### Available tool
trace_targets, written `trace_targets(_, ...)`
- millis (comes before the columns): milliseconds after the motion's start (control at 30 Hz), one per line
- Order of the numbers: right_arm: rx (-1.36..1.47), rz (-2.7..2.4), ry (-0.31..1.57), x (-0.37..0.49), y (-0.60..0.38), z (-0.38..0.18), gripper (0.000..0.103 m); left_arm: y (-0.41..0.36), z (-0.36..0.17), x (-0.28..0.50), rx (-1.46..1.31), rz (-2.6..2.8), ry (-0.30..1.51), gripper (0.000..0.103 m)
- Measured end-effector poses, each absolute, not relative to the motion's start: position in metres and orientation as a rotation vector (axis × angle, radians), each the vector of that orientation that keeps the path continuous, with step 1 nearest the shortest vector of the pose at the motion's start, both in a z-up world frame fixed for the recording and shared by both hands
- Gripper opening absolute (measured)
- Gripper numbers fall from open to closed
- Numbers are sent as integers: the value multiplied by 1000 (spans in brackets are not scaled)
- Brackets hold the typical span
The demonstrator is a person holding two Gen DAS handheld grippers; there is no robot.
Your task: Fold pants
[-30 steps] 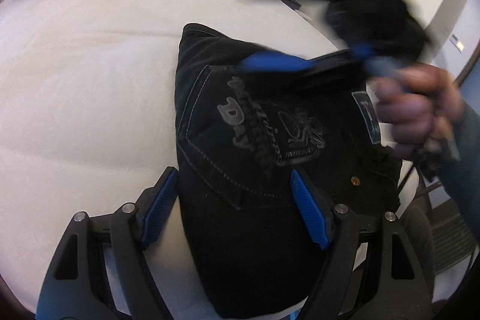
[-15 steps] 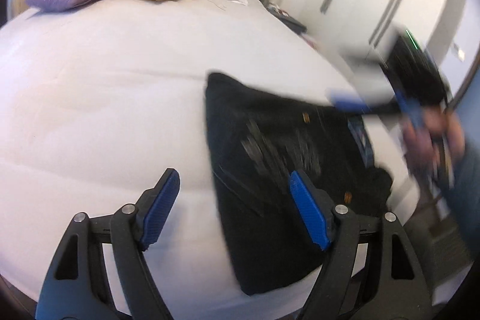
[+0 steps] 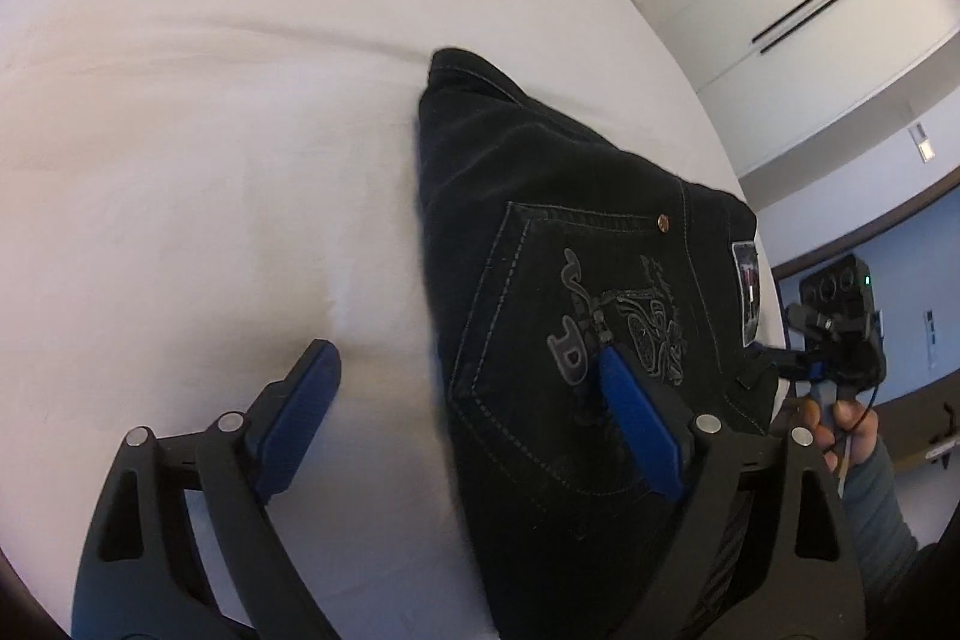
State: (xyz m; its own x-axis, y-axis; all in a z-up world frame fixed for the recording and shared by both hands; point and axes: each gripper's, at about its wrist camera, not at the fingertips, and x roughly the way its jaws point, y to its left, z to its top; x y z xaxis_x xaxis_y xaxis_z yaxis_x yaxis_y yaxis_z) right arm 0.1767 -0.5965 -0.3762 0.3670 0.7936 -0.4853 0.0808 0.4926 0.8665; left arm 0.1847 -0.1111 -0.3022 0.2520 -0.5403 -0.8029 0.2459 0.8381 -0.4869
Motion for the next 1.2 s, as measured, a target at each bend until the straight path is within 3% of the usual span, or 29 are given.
trace_targets(233,956,640,1188,209,-563,-384,82,-141,-308,190,-240,-602,1266,87)
trace_targets(267,940,639,1193,210,-560,-381,79,-144,-307,189,-242,-620,1266,73)
trace_targets(300,905,638,1195,208,-558,-378,72,-152,-307,190,-232,-631,1270,64)
trace_targets(333,853,631,1197,207,-555,-374,68,-155,-308,186,-212,-616,1269,62)
trace_targets(467,680,561,1191,203,-541,-363,32,-157,-307,184,-215,-602,1246,44)
trace_targets(500,653,556,1178,203,-540,-361,28,-155,-306,183,-229,-602,1237,41)
trace_targets(633,480,531,1122,198,-524,-336,23,-153,-299,179,-258,-607,1203,24)
trace_targets(733,396,527,1068,195,-516,-315,22,-158,-286,176,-251,-603,1162,21)
trace_targets(1000,352,527,914,219,-518,-262,21,-170,-220,202,-187,-602,992,20)
trace_targets(1200,378,494,910,268,-531,-272,21,-191,-237,243,-124,-551,986,21)
